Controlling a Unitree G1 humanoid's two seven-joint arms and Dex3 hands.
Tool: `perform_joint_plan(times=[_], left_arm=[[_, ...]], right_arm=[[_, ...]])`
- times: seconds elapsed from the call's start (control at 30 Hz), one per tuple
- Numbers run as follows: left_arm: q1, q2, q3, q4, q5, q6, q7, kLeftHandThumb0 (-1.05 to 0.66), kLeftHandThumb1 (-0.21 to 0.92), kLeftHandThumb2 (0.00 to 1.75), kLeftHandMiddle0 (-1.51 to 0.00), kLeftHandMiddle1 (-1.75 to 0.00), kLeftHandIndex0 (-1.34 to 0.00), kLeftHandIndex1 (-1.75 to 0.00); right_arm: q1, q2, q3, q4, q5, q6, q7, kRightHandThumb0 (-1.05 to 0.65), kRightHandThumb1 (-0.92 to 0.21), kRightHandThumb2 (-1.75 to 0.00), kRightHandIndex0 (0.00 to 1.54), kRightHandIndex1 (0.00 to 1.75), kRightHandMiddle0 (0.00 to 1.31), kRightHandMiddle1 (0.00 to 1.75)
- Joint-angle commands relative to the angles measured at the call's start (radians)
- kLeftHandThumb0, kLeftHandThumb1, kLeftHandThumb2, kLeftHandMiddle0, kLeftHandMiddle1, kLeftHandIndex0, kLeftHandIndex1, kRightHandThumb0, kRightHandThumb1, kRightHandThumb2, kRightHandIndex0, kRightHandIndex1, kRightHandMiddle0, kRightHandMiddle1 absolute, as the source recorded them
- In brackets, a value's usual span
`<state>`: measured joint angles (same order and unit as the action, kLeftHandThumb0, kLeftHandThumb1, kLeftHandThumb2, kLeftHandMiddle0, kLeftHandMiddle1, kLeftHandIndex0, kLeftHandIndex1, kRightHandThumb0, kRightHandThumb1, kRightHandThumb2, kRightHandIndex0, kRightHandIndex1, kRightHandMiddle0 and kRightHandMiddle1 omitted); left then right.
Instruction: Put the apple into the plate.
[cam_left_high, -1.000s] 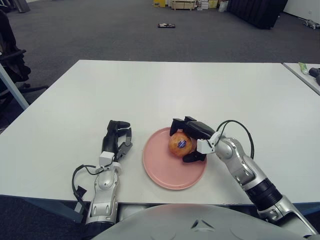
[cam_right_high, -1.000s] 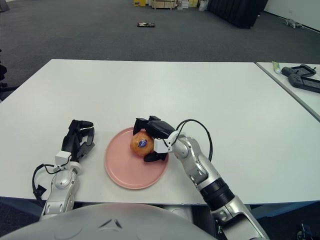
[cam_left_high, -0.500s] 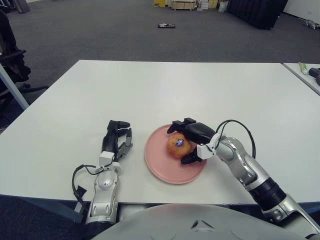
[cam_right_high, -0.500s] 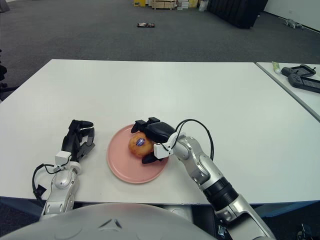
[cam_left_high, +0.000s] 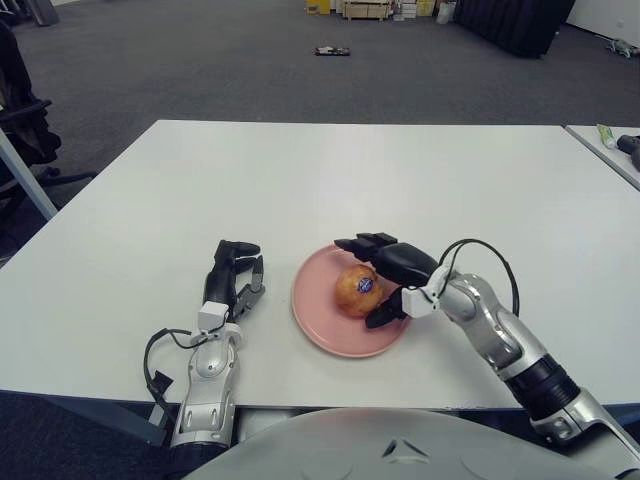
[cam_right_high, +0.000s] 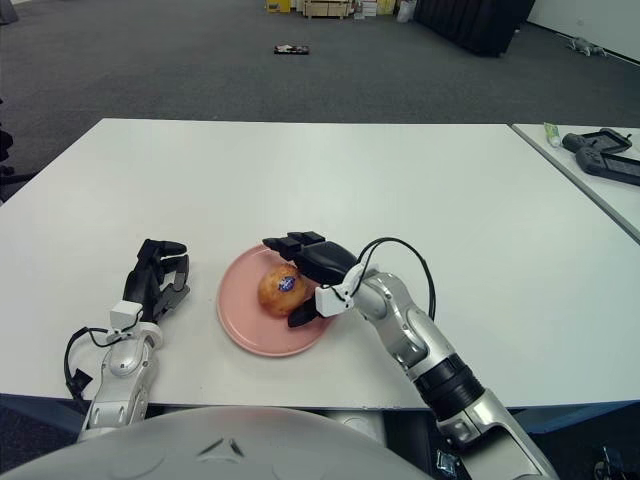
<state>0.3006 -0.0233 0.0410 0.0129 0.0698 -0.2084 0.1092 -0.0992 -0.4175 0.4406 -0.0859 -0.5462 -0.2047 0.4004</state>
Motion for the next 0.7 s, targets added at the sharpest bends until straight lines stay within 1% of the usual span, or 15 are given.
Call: perform_joint_plan(times=[0.0, 0.07, 0.17, 0.3, 0.37, 0.43, 0.47, 0.53, 0.57, 0.6, 0.63, 0.67], left_arm=[[0.003, 0.007, 0.0, 0.026, 0.006, 0.016, -0.003, -0.35, 0.9, 0.55, -0.44, -1.48, -0.21, -1.75], [0.003, 0.007, 0.0, 0.028, 0.004, 0.012, -0.003, -0.35, 0.91, 0.54, -0.44, -1.47, -0.21, -1.75], [0.003, 0.008, -0.001, 0.029, 0.004, 0.009, -0.003, -0.35, 0.91, 0.54, -0.45, -1.47, -0.21, -1.75], [0.001, 0.011, 0.0, 0.041, 0.012, 0.004, 0.002, -0.35, 0.92, 0.53, -0.45, -1.49, -0.2, -1.75], [-0.001, 0.012, 0.001, 0.043, 0.012, 0.003, 0.002, -0.35, 0.92, 0.53, -0.45, -1.51, -0.2, -1.75], [-0.001, 0.012, 0.001, 0.044, 0.012, 0.001, 0.003, -0.35, 0.92, 0.53, -0.45, -1.51, -0.2, -1.75], [0.0, 0.011, 0.001, 0.044, 0.011, 0.001, 0.003, -0.35, 0.92, 0.53, -0.45, -1.51, -0.2, -1.75], [0.0, 0.01, 0.001, 0.043, 0.01, 0.0, 0.003, -0.35, 0.91, 0.55, -0.46, -1.5, -0.21, -1.75], [0.0, 0.01, 0.002, 0.042, 0.01, 0.0, 0.003, -0.35, 0.9, 0.56, -0.46, -1.5, -0.21, -1.75], [0.0, 0.009, 0.002, 0.042, 0.009, -0.001, 0.003, -0.35, 0.89, 0.56, -0.47, -1.5, -0.21, -1.75], [-0.001, 0.008, 0.002, 0.043, 0.007, -0.003, 0.002, -0.35, 0.89, 0.57, -0.47, -1.5, -0.22, -1.75], [-0.001, 0.007, 0.003, 0.043, 0.004, -0.004, 0.002, -0.35, 0.88, 0.59, -0.48, -1.5, -0.22, -1.75]], right_arm=[[0.005, -0.027, -0.058, -0.025, 0.092, -0.016, 0.03, -1.05, -0.69, -0.29, 0.0, 0.0, 0.0, 0.0], [0.011, -0.038, -0.086, -0.048, 0.143, -0.009, 0.055, -1.05, -0.69, -0.29, 0.0, 0.0, 0.0, 0.0], [0.013, -0.042, -0.097, -0.057, 0.163, -0.006, 0.069, -1.05, -0.69, -0.28, 0.0, 0.0, 0.0, 0.0], [0.042, -0.004, -0.151, -0.104, 0.297, 0.067, 0.093, -1.01, -0.69, -0.28, 0.0, 0.0, 0.0, 0.0], [0.061, 0.016, -0.182, -0.108, 0.357, 0.078, 0.083, -0.98, -0.69, -0.29, 0.0, 0.0, 0.0, 0.0], [0.079, 0.025, -0.217, -0.079, 0.415, 0.048, 0.072, -0.97, -0.7, -0.3, 0.0, 0.0, 0.0, 0.0], [0.095, 0.024, -0.243, -0.03, 0.448, -0.003, 0.069, -0.97, -0.71, -0.3, 0.0, 0.0, 0.0, 0.0], [0.114, 0.023, -0.277, 0.04, 0.491, -0.076, 0.068, -1.01, -0.75, -0.32, 0.0, 0.0, 0.0, 0.0], [0.119, 0.023, -0.287, 0.064, 0.504, -0.102, 0.069, -1.02, -0.79, -0.3, 0.0, 0.0, 0.0, 0.0], [0.119, 0.024, -0.291, 0.076, 0.51, -0.117, 0.07, -1.03, -0.81, -0.29, 0.0, 0.0, 0.0, 0.0], [0.124, 0.037, -0.3, 0.073, 0.528, -0.114, 0.064, -1.04, -0.82, -0.29, 0.0, 0.0, 0.0, 0.0], [0.126, 0.052, -0.307, 0.066, 0.545, -0.104, 0.055, -1.04, -0.86, -0.26, 0.0, 0.0, 0.0, 0.0]])
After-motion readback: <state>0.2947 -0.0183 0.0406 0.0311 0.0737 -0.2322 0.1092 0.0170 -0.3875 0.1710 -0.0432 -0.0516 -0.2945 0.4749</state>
